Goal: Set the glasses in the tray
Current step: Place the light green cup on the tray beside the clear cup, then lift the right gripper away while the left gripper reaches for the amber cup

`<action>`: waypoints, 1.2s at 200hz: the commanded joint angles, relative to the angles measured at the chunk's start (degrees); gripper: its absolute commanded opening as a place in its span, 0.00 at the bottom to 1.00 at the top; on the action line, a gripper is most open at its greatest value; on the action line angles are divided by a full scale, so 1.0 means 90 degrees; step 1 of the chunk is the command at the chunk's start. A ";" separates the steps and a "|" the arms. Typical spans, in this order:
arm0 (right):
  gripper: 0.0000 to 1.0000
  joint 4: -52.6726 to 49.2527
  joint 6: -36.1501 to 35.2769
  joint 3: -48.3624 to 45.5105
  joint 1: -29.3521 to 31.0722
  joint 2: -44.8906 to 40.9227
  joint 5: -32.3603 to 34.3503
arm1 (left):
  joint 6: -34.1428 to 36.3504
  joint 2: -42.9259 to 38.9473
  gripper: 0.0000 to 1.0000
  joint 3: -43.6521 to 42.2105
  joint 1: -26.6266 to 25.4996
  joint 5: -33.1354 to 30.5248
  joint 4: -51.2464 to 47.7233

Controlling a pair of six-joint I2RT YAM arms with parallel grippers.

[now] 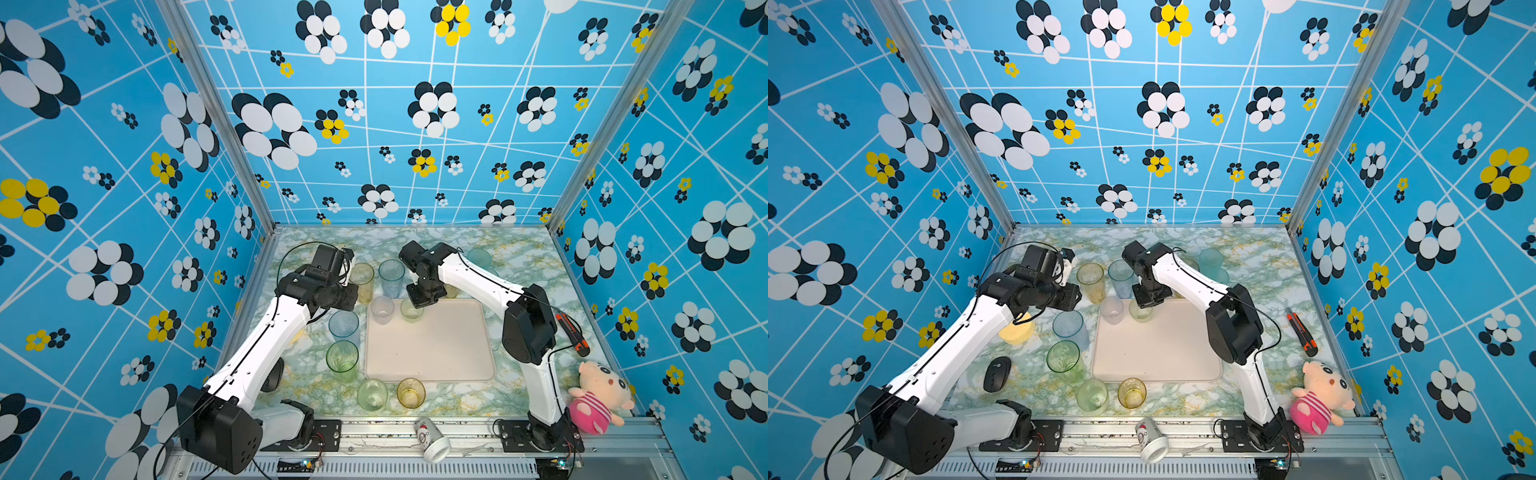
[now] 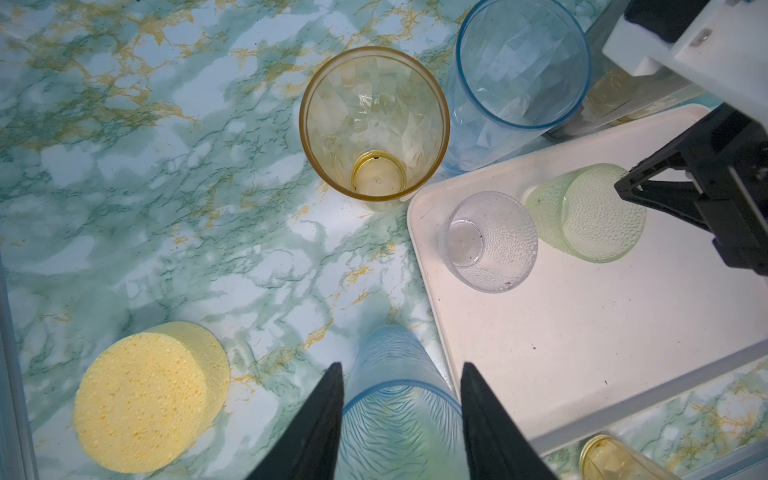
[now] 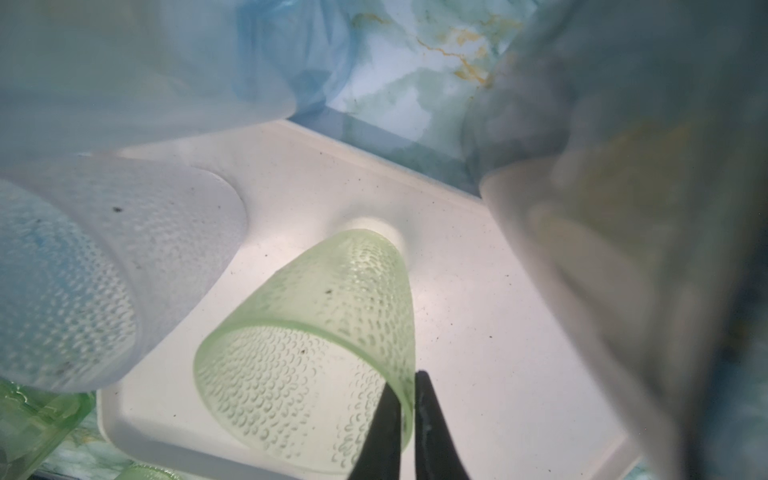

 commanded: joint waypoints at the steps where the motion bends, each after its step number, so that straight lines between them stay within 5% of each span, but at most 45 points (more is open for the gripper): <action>1: 0.13 -0.0230 -0.0029 0.0042 -0.0050 -0.0029 -0.0152 | 0.0091 0.0039 0.48 0.0078 0.0066 0.0085 -0.0124; 179: 0.25 -0.0075 -0.0012 -0.0128 0.0124 -0.0733 -0.0195 | 0.0052 -0.0027 0.48 0.0088 0.0063 0.0143 -0.0152; 240: 0.32 -0.0098 0.0254 -0.0983 0.0338 -0.2417 0.0282 | 0.0429 -0.0165 0.37 0.0748 -0.0626 0.0228 -0.1110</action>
